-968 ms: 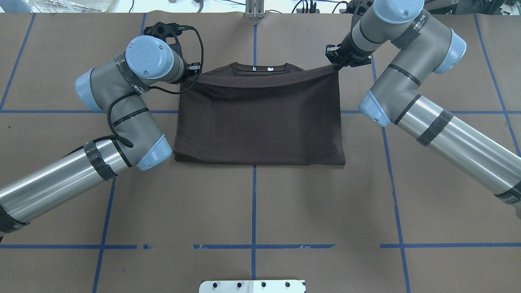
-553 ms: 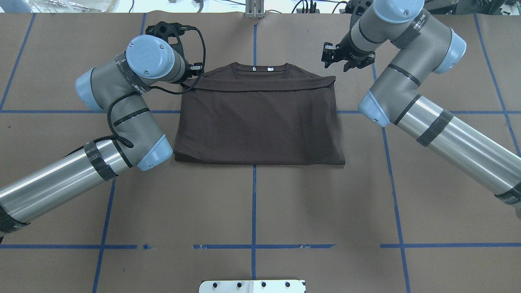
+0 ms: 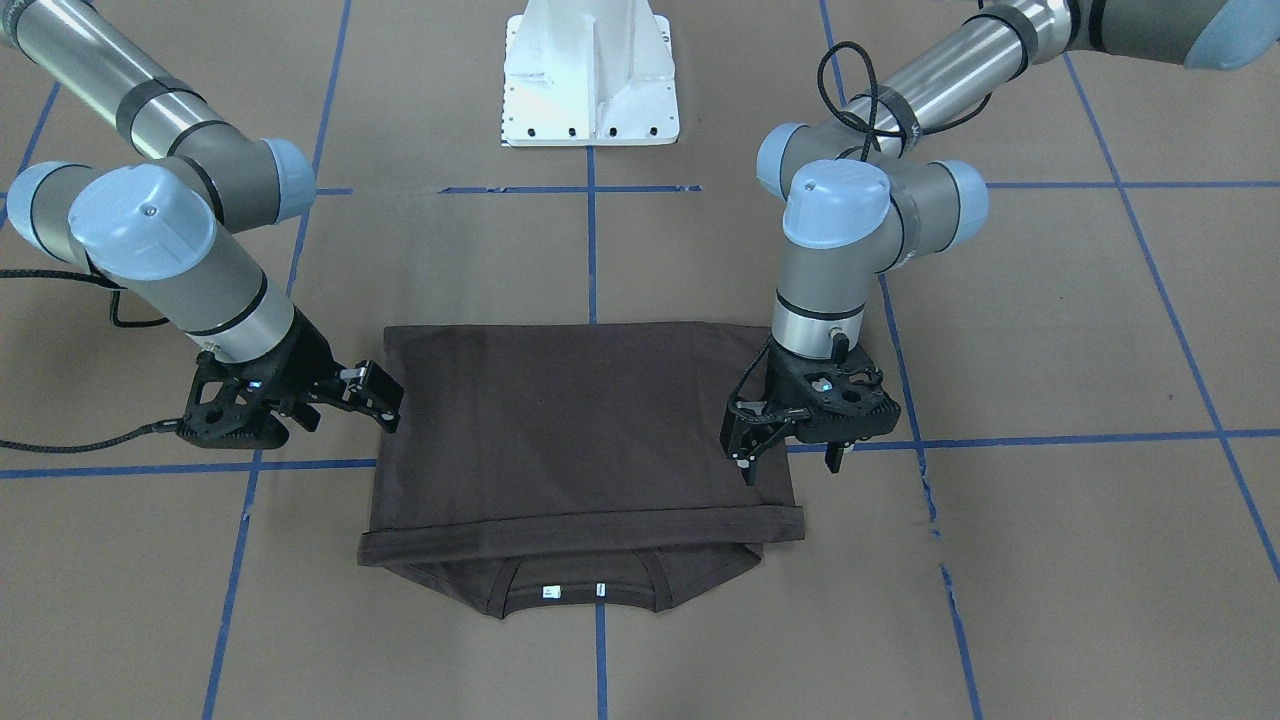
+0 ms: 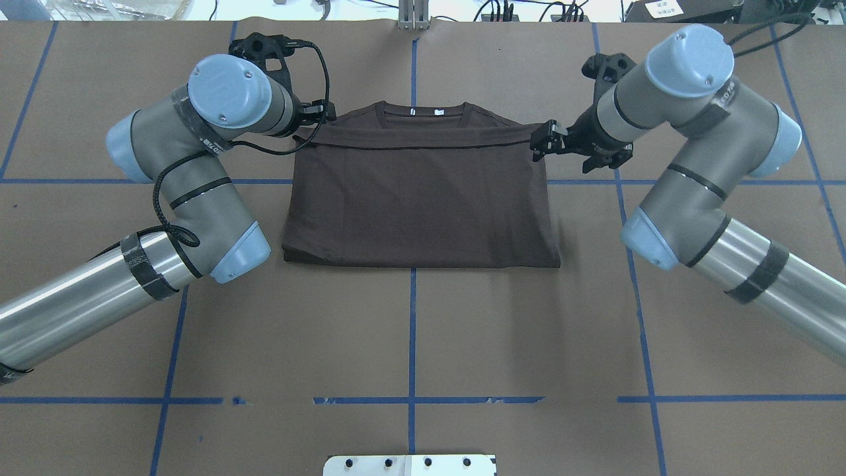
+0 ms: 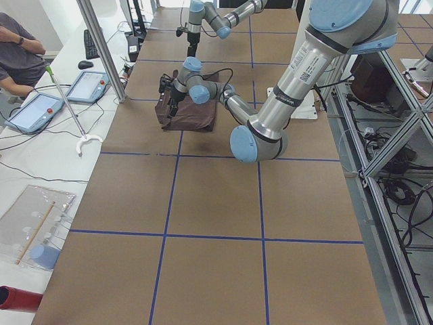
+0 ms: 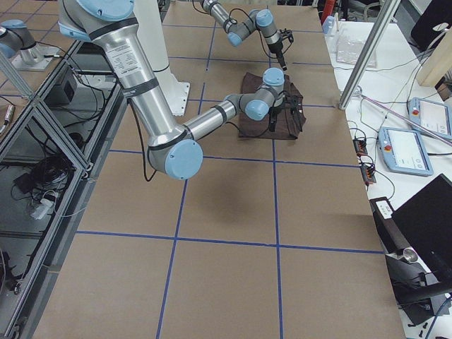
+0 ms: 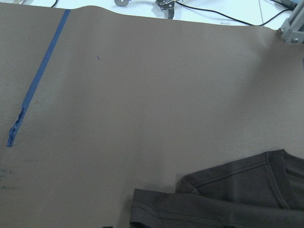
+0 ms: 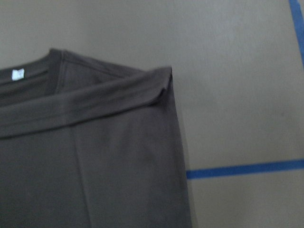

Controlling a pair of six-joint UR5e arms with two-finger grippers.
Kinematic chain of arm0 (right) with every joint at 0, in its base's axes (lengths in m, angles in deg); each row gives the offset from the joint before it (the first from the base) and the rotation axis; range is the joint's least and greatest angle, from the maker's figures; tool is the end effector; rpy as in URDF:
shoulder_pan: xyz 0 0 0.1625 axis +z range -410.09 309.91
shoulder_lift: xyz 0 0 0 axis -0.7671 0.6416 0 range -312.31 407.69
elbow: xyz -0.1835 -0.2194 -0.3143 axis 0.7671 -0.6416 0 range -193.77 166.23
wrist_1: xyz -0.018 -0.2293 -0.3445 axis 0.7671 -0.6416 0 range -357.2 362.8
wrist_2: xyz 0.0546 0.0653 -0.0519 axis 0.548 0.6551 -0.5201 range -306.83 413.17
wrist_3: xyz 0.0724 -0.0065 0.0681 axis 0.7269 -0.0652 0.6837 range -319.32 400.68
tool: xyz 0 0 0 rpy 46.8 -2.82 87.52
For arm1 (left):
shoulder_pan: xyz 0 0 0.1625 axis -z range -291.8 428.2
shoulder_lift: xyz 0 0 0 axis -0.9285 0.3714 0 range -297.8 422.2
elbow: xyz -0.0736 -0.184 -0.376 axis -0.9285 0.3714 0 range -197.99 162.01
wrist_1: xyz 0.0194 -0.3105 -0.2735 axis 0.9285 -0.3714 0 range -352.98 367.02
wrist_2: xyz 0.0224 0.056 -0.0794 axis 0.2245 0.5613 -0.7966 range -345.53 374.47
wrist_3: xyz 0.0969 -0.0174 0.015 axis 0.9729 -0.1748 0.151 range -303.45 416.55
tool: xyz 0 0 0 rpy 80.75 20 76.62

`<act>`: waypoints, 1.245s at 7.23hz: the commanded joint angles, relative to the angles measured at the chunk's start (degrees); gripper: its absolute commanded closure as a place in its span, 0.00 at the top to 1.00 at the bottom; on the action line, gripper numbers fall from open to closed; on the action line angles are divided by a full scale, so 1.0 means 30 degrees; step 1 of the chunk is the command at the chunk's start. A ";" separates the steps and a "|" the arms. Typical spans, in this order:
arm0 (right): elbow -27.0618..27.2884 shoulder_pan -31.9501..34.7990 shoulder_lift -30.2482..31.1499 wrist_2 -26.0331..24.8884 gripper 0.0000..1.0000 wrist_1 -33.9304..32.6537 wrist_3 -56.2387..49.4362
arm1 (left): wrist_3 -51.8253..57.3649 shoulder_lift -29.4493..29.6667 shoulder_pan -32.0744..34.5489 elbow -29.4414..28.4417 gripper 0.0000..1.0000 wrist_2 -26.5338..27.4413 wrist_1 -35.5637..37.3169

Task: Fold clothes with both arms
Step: 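Move the right gripper down to the folded shirt's side edge and grasp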

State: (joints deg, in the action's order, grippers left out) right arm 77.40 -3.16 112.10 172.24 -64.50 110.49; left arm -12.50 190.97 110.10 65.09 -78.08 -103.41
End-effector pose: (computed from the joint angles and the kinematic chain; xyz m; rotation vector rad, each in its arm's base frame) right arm -0.3920 -0.5437 0.3501 0.0707 -0.9660 0.2110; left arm 0.4640 -0.5895 0.2690 0.4424 0.8036 -0.3196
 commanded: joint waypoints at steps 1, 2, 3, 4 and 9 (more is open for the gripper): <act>0.0931 -0.2649 0.1206 -0.2437 1.00 -0.0007 0.1134 | -0.0009 -0.0179 -0.0022 0.0402 1.00 -0.0292 0.0015; 0.0815 -0.3098 0.1236 -0.2598 1.00 -0.0037 0.1163 | -0.0009 -0.0179 -0.0051 0.0548 1.00 -0.0321 -0.0014; 0.0842 -0.3161 0.1236 -0.2542 1.00 -0.0066 0.1164 | 0.0020 -0.0150 -0.0051 0.0753 1.00 -0.0322 0.0014; 0.1017 -0.3278 0.1555 -0.2454 1.00 -0.0182 0.1164 | 0.0020 -0.0121 -0.0051 0.0871 1.00 -0.0322 0.0015; 0.1398 -0.3572 0.2027 -0.1575 0.01 -0.0154 0.1134 | 0.0020 -0.0033 -0.0080 0.0989 1.00 -0.0322 -0.0015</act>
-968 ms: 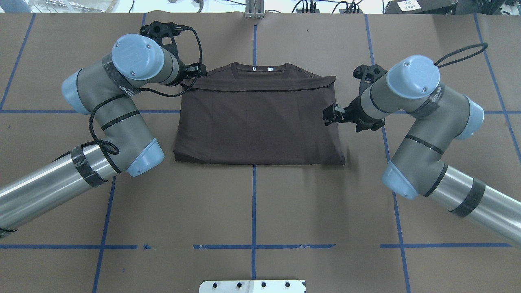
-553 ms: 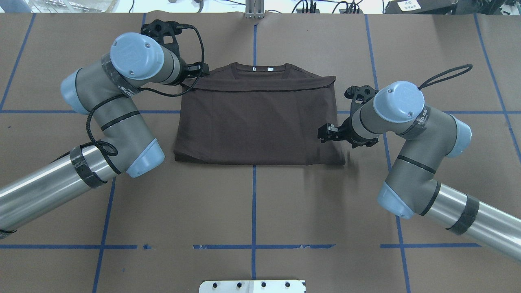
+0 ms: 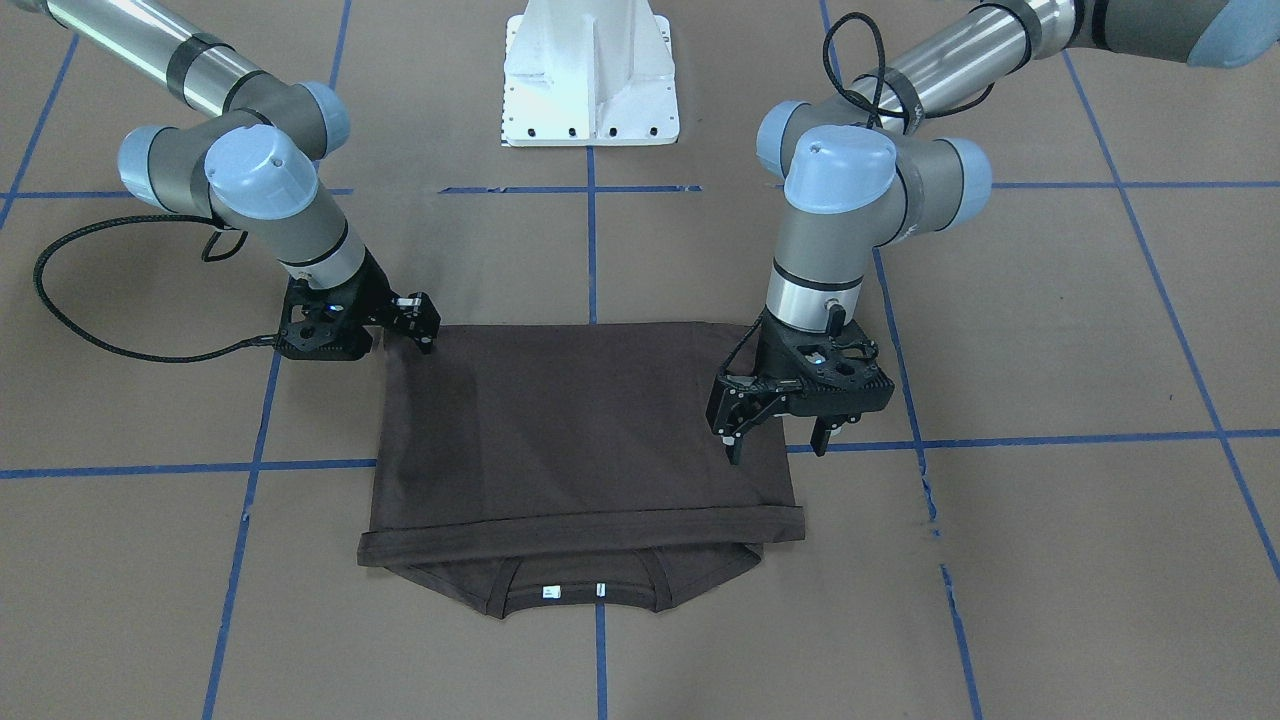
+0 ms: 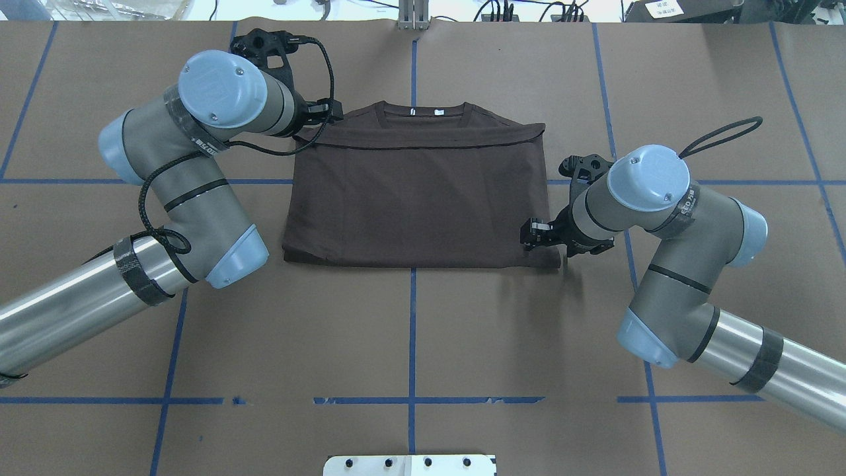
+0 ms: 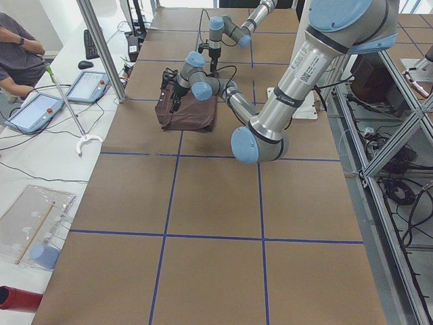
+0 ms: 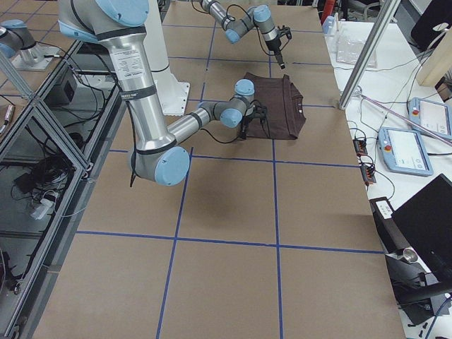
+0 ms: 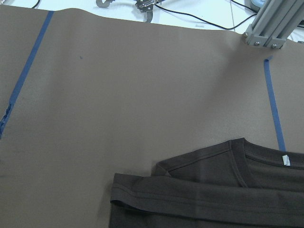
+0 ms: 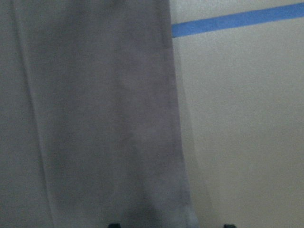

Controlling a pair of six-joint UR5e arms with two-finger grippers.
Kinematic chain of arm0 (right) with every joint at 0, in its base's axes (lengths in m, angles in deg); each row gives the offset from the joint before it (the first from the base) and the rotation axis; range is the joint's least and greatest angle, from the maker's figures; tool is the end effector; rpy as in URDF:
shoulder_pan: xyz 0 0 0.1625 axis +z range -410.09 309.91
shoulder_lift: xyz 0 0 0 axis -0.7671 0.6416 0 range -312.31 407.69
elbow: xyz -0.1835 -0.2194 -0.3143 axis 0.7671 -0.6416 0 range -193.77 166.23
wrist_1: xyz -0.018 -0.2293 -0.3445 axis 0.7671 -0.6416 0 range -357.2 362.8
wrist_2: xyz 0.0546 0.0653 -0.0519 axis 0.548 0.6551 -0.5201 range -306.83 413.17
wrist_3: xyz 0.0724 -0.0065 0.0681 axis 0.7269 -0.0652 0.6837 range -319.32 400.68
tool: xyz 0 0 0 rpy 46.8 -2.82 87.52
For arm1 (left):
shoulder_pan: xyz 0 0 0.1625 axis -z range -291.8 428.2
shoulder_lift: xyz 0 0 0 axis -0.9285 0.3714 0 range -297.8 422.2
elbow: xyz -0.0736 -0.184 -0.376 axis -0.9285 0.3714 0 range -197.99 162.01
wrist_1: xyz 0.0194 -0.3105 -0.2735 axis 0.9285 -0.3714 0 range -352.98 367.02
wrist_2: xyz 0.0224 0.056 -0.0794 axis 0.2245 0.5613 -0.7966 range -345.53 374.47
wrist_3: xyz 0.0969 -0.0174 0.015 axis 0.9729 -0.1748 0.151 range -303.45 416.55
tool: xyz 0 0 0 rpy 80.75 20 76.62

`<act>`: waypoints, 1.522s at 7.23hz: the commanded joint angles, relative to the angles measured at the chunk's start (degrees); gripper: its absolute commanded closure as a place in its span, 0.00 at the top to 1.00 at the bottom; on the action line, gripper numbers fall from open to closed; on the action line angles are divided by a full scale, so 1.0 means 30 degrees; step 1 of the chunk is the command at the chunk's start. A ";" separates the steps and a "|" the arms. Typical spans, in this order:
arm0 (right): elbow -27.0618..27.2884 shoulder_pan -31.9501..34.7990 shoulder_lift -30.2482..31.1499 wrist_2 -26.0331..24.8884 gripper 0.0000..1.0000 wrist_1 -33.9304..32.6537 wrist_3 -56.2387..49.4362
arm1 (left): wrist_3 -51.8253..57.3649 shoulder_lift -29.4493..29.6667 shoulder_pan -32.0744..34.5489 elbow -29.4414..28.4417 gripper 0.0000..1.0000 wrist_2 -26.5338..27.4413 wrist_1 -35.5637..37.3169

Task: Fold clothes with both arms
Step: 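Move the right gripper down to the folded shirt's side edge and grasp, then drag the folded shirt's edge toward the robot with the right gripper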

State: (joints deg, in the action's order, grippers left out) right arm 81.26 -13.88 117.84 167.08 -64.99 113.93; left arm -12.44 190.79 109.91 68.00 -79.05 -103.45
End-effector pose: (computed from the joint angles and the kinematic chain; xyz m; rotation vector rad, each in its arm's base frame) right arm -0.4573 -0.4500 0.3863 0.0089 -0.8998 0.1451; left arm 0.4578 -0.5785 0.2474 0.4534 0.8530 -0.3035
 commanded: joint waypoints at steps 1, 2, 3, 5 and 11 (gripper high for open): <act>0.0170 -0.0001 0.0258 0.0148 0.00 0.0010 -0.0039 | 0.0000 0.0087 -0.0019 0.0050 1.00 0.0000 0.0000; 0.0606 -0.0030 0.0549 0.0177 0.00 0.0010 -0.0069 | 0.0000 0.0087 -0.0019 0.0166 1.00 0.0000 0.0000; 0.1596 -0.0350 0.1364 0.0351 0.00 -0.0019 -0.0040 | 0.0000 0.0116 -0.0019 0.0167 1.00 0.0000 0.0000; 0.3646 -0.1430 0.3120 0.0324 0.00 -0.0019 -0.0011 | 0.0000 0.0088 0.0010 0.0459 1.00 0.0000 0.0029; 0.9633 -0.8320 0.8639 -0.1016 0.99 0.0126 0.2655 | -0.0611 -0.0554 -0.0658 0.2886 1.00 -0.2452 0.0904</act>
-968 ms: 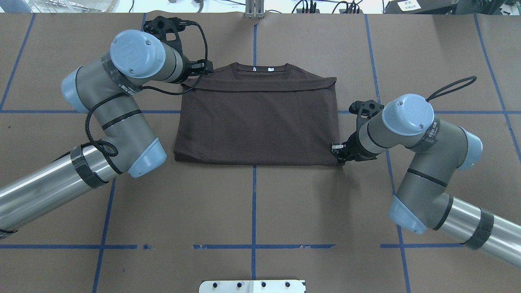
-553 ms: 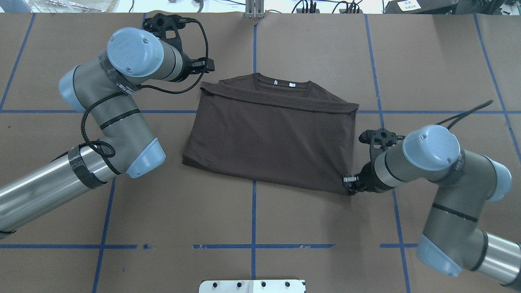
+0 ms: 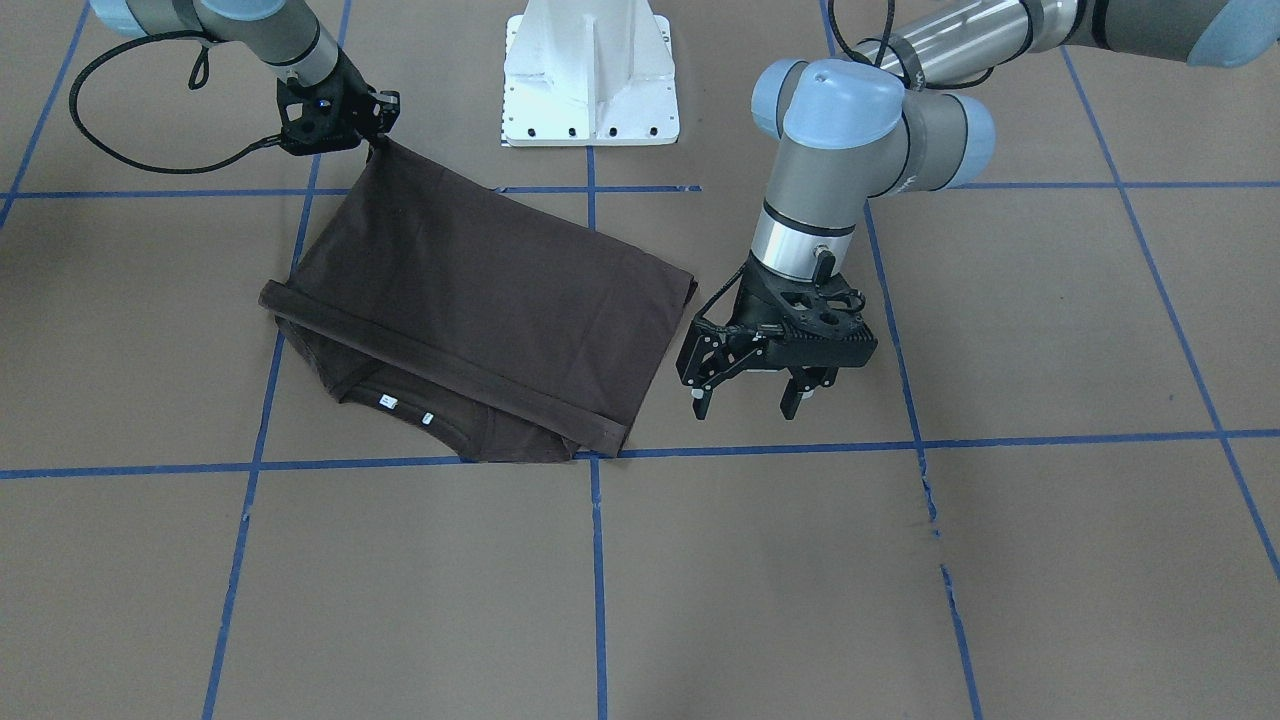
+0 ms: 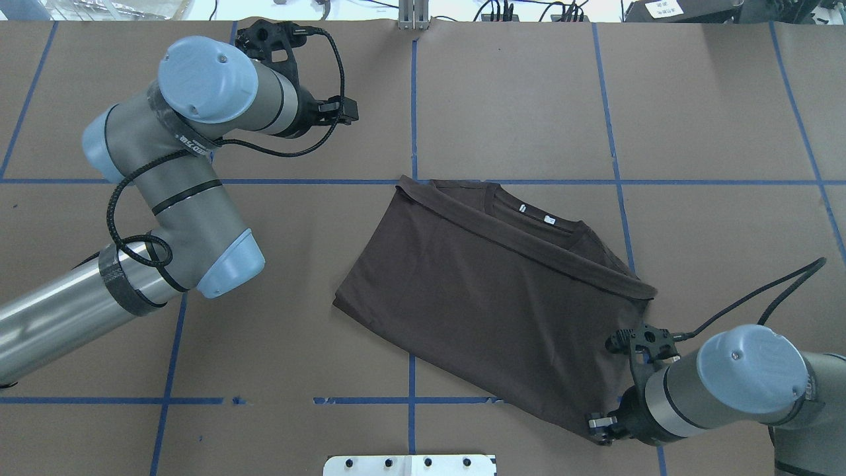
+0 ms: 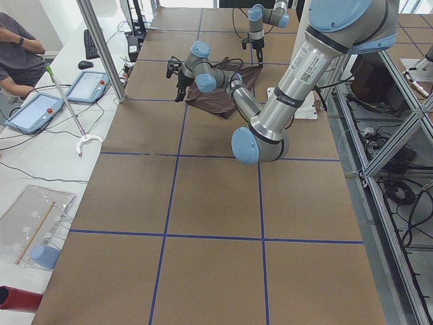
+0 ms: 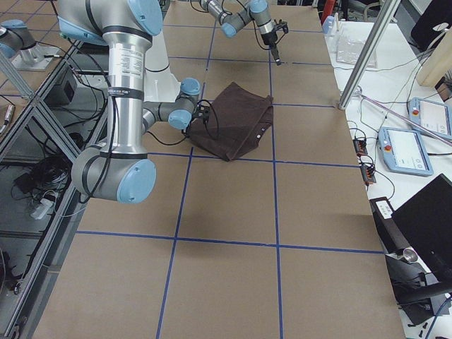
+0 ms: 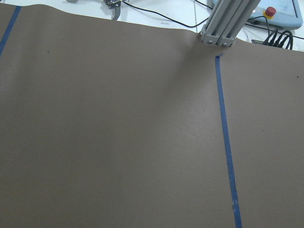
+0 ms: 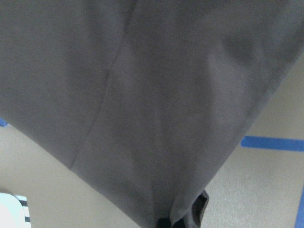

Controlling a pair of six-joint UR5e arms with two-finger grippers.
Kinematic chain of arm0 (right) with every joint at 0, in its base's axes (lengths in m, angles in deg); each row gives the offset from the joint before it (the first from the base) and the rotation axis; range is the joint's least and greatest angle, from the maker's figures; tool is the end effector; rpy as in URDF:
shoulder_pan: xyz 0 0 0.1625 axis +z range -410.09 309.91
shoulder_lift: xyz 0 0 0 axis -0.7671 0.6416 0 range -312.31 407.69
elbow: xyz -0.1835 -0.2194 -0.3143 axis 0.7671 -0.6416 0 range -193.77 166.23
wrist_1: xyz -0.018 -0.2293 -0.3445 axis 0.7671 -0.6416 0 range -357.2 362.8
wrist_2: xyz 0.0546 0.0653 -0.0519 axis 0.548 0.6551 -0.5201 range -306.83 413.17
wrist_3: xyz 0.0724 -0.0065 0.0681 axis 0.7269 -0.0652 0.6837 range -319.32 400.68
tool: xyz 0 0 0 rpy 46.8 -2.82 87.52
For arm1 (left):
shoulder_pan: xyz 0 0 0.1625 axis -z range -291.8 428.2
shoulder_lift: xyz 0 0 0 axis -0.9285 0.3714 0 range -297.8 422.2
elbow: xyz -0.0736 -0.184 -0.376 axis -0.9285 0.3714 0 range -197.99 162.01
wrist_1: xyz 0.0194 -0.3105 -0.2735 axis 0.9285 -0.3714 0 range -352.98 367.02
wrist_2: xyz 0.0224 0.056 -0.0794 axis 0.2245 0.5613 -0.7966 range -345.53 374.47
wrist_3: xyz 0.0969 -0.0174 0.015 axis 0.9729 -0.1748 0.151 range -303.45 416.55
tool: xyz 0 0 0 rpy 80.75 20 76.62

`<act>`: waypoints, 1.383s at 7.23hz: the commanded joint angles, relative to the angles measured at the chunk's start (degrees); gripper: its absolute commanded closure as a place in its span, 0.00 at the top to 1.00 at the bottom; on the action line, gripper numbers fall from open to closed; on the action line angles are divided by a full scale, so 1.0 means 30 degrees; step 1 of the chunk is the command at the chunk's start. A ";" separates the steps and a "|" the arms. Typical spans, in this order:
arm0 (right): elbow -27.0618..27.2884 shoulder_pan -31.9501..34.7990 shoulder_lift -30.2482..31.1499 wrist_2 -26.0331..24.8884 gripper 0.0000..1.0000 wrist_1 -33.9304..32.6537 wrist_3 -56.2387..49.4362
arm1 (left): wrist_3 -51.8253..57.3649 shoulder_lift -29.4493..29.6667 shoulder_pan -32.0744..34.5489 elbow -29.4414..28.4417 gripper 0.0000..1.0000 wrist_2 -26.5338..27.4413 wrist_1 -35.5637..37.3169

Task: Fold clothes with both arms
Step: 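Drag the folded shirt's edge toward the robot with the right gripper, then lower the left gripper to the shirt corner nearest it and grasp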

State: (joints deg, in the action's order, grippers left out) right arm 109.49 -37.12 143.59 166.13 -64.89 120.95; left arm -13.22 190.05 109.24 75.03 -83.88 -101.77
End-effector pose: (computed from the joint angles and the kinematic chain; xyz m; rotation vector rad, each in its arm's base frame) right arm -0.4068 -0.1906 0.3884 -0.1995 -0.9115 -0.1211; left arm 0.4445 -0.5446 0.2053 0.4169 0.9642 -0.2535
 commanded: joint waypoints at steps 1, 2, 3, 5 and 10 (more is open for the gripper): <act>0.0282 -0.0543 -0.0090 -0.1984 1.00 0.0237 0.0346 | -0.1168 -0.0805 -0.1164 0.1765 1.00 -0.1574 0.1972; 0.0340 -0.0049 -0.0556 -0.3418 1.00 0.0267 0.0404 | -0.3381 -0.1158 -0.2447 0.2357 1.00 -0.1697 0.3323; 0.0312 0.1493 -0.1314 -0.3404 1.00 0.0297 0.0404 | -0.5201 -0.1945 -0.3707 0.2798 1.00 -0.1583 0.3510; 0.0282 0.3521 -0.2168 -0.3346 1.00 0.0297 0.0375 | -0.8608 -0.2597 -0.5499 0.2949 1.00 -0.0794 0.3483; 0.0253 0.3881 -0.2494 -0.3374 1.00 0.0297 0.0375 | -0.9321 -0.2042 -0.6269 0.1836 0.52 -0.0761 0.2431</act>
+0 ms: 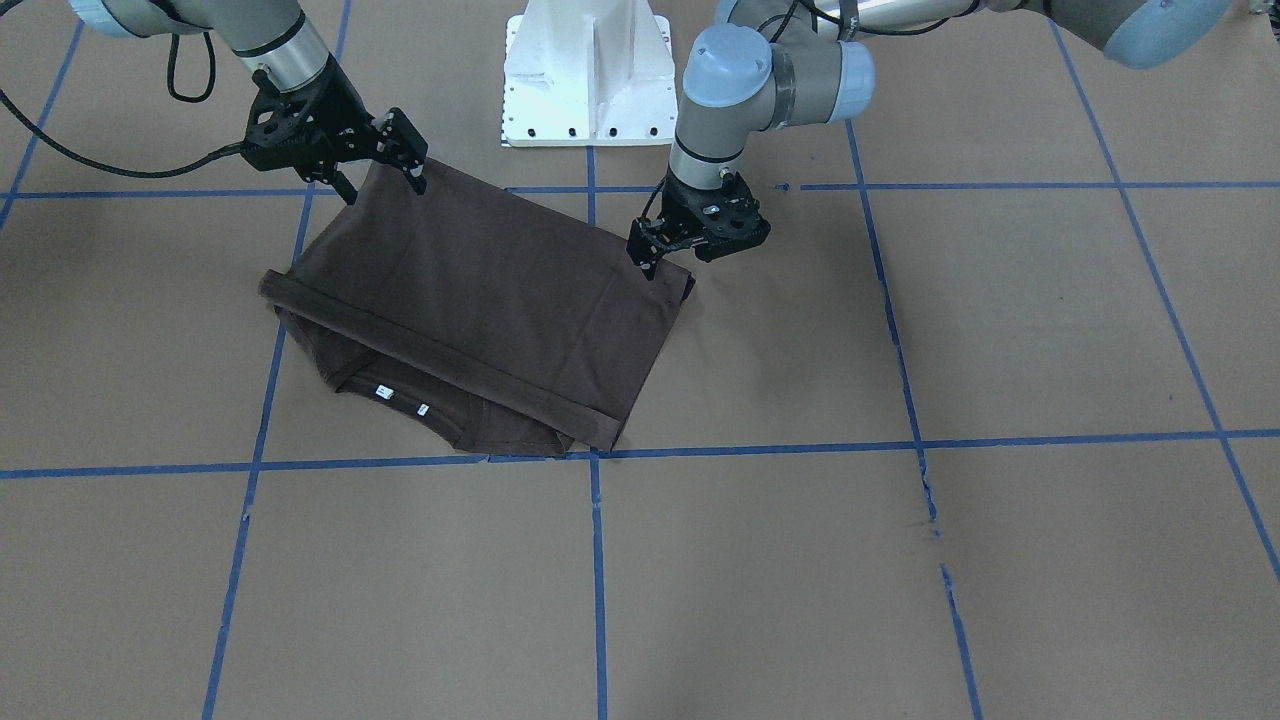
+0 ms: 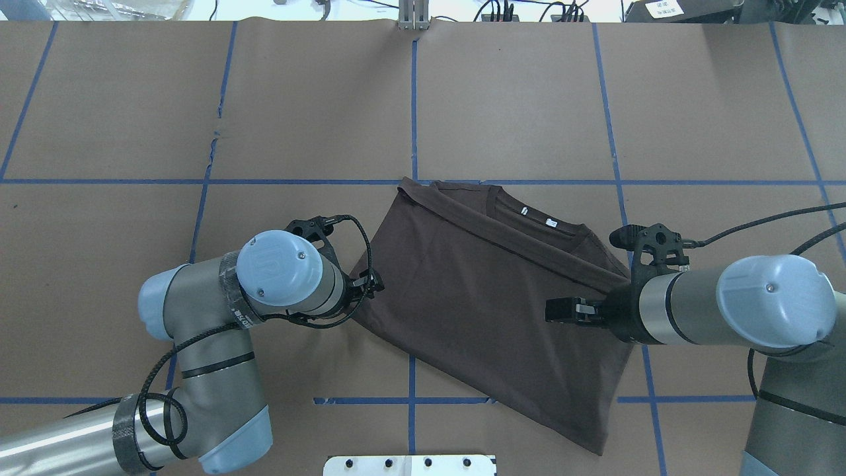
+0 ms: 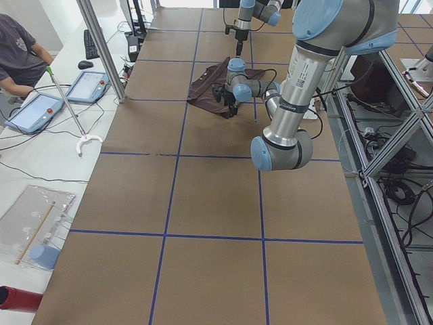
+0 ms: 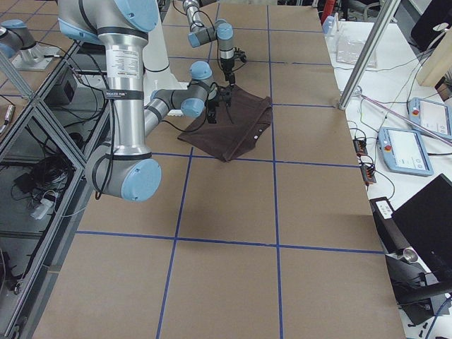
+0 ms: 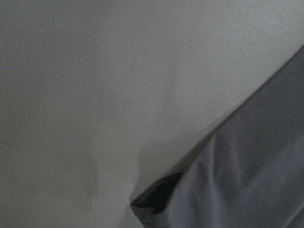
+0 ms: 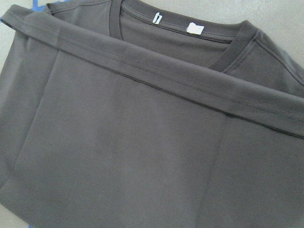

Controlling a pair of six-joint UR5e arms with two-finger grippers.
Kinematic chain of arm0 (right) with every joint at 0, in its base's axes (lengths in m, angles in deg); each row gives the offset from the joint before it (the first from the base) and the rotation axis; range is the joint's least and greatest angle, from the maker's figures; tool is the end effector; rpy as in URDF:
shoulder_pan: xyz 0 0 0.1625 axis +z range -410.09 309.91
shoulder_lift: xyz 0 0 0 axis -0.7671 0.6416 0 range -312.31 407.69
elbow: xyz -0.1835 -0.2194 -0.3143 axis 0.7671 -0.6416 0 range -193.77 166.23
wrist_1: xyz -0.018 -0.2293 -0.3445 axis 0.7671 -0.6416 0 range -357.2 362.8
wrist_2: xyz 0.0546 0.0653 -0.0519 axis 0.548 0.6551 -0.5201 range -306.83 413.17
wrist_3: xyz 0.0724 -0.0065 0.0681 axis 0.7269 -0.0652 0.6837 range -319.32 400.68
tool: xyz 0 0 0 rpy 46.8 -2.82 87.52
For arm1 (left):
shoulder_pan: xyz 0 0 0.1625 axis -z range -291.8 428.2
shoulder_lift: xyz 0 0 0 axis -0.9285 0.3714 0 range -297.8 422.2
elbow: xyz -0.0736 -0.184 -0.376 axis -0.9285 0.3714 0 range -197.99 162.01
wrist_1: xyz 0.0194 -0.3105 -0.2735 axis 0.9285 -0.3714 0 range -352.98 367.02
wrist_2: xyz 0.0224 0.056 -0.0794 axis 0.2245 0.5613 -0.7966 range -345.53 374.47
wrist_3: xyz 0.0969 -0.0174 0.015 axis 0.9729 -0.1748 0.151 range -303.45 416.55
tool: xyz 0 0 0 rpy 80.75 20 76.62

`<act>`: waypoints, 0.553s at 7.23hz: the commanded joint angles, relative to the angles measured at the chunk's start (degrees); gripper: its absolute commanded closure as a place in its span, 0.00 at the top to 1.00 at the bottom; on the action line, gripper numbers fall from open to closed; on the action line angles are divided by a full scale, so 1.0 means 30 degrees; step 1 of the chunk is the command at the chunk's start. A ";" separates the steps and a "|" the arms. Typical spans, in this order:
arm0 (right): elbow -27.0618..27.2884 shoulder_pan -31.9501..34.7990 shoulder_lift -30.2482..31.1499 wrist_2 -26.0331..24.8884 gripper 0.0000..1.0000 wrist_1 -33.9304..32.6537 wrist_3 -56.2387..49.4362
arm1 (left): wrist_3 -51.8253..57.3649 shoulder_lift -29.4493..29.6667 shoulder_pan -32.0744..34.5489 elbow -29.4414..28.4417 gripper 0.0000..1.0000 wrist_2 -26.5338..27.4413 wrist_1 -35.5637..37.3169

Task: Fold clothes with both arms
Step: 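Lower the left gripper to the shirt corner nearest it and grasp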

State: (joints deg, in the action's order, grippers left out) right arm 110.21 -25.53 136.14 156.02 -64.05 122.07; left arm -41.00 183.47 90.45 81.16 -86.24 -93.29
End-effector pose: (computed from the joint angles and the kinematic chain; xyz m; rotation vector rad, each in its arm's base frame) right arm -0.3773 -0.2946 0.3248 0.0953 -1.0359 0.1381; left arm 0.5656 -0.3555 0.2563 -0.0606 0.9040 -0.4017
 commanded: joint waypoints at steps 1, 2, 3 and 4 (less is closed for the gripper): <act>0.0068 0.0015 -0.0039 -0.0032 1.00 -0.0009 0.0000 | -0.0030 0.0126 -0.0034 -0.0205 0.10 0.0024 -0.0400; 0.0272 0.0044 -0.0039 -0.0091 1.00 0.0019 0.0000 | 0.0087 0.0126 0.0024 0.0114 0.00 0.0053 -0.0371; 0.0419 0.0102 -0.0039 -0.0149 1.00 0.0020 0.0029 | 0.0088 0.0126 0.0198 0.0639 0.00 -0.0004 -0.0254; 0.0623 0.0103 -0.0039 -0.0150 1.00 0.0020 0.0029 | 0.0088 0.0039 0.0780 0.1804 0.00 -0.0034 0.0559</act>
State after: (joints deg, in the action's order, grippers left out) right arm 111.41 -25.28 136.03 155.64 -64.00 122.13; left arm -40.78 183.78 91.30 83.37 -86.23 -93.55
